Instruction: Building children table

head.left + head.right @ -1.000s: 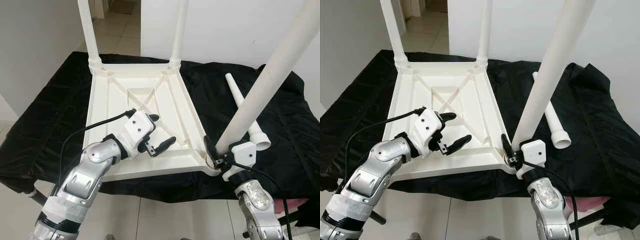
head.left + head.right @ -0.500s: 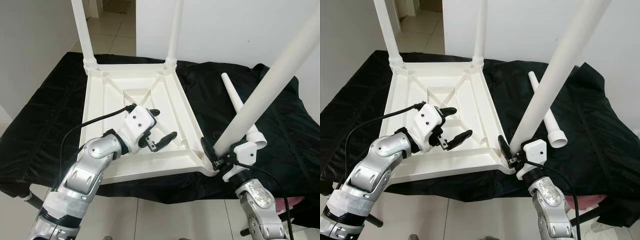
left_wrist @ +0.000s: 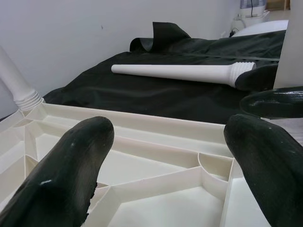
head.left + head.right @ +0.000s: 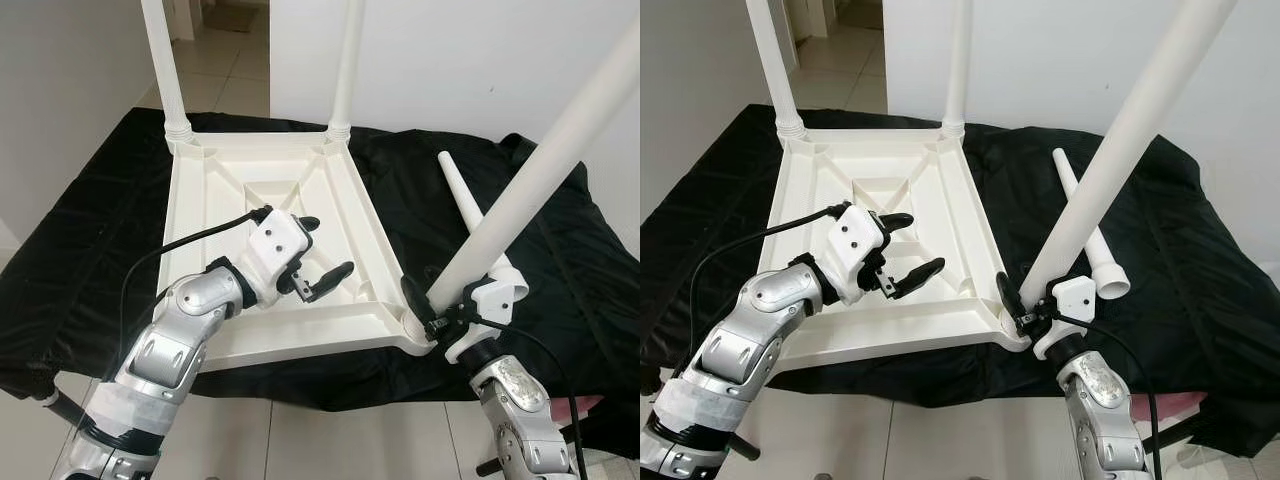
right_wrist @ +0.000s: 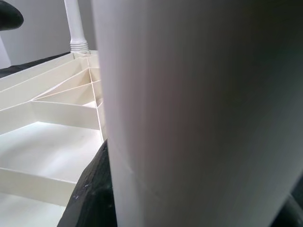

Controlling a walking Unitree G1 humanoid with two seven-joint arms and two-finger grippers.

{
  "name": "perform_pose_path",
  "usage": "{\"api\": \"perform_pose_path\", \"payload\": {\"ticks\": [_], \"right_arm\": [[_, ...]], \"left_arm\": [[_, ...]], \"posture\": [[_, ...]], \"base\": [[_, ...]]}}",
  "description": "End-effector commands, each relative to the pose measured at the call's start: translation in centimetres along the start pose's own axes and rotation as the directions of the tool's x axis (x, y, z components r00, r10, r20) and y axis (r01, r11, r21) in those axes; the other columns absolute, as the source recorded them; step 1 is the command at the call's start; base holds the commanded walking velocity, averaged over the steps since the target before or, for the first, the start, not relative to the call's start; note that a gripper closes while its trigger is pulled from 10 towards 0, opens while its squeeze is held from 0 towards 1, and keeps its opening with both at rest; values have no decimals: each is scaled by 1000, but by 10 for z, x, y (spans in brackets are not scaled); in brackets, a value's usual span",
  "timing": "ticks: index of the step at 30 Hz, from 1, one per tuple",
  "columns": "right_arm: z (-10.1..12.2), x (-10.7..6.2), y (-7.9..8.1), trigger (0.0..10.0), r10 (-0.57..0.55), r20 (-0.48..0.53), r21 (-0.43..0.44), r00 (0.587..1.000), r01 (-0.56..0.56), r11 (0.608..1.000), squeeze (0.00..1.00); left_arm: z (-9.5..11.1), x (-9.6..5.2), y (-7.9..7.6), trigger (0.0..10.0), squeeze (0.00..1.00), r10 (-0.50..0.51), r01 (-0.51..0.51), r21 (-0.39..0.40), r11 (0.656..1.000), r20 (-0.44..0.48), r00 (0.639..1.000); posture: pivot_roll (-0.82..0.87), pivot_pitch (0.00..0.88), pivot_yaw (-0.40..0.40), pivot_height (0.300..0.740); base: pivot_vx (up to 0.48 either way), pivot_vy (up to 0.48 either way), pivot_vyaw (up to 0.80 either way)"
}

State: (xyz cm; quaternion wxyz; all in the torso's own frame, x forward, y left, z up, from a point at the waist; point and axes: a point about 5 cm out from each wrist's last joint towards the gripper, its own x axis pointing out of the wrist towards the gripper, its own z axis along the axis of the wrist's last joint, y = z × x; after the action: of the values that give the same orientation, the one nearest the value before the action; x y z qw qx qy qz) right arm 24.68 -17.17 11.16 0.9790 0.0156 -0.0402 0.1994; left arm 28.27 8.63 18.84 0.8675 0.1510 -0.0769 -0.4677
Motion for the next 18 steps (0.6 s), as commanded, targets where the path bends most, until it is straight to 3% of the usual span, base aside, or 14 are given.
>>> {"api": "perform_pose_path", "payload": {"ticks": [1, 9, 15, 18], "right_arm": [[-33, -9, 3, 10000, -12, -168, 88, 986, 27, 996, 0], [-32, -2, 6, 10000, -101, -187, 141, 977, 128, 982, 0], [-29, 3, 11, 10000, -125, -160, 56, 979, 135, 989, 0], [-27, 3, 9, 10000, -201, -146, 44, 969, 209, 977, 0]], "left_arm": [[2, -1, 1, 10000, 0, 19, -19, 1, 1000, -1, 1000], [1, -2, 1, 10000, 0, 24, -24, 4, 1000, -5, 1000], [1, -3, 1, 10000, 0, 27, -27, 2, 1000, -6, 1000], [1, -4, 2, 10000, 0, 27, -27, 3, 1000, -7, 1000]], "posture": [[0, 17, -49, 740], [4, 19, -56, 740], [6, 16, -59, 740], [8, 14, -60, 740]], "base": [[0, 0, 0], [0, 0, 0], [0, 0, 0], [0, 0, 0]]}}
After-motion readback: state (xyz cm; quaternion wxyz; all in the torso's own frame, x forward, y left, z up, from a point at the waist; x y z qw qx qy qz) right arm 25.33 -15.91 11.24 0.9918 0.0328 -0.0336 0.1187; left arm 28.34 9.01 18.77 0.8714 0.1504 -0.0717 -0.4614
